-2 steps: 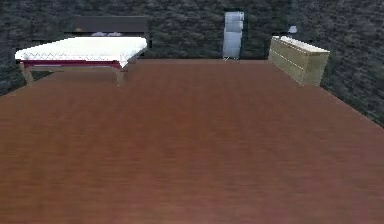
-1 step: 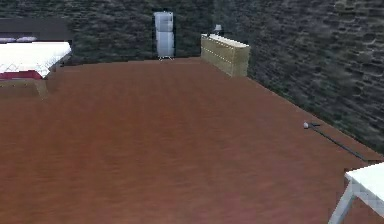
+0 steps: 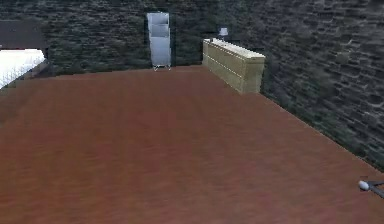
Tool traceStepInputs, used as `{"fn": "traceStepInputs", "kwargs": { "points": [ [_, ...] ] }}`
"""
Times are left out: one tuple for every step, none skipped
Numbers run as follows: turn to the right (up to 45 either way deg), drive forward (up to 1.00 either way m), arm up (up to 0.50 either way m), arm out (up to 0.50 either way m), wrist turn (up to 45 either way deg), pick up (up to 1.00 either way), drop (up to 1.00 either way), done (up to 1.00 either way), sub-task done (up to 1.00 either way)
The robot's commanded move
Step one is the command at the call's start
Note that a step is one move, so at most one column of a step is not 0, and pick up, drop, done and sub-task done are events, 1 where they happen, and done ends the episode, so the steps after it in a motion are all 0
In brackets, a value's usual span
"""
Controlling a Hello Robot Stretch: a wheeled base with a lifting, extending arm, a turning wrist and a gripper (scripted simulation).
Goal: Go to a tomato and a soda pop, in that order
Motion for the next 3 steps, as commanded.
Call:
{"fn": "traceStepInputs", "kwargs": {
  "points": [
    [0.0,1.00,0.00,0.00,0.0,0.00,0.00,0.00,0.00],
    [0.0,1.00,0.00,0.00,0.0,0.00,0.00,0.00,0.00],
    [3.0,0.00,0.00,0.00,0.0,0.00,0.00,0.00,0.00]
  ]
}}
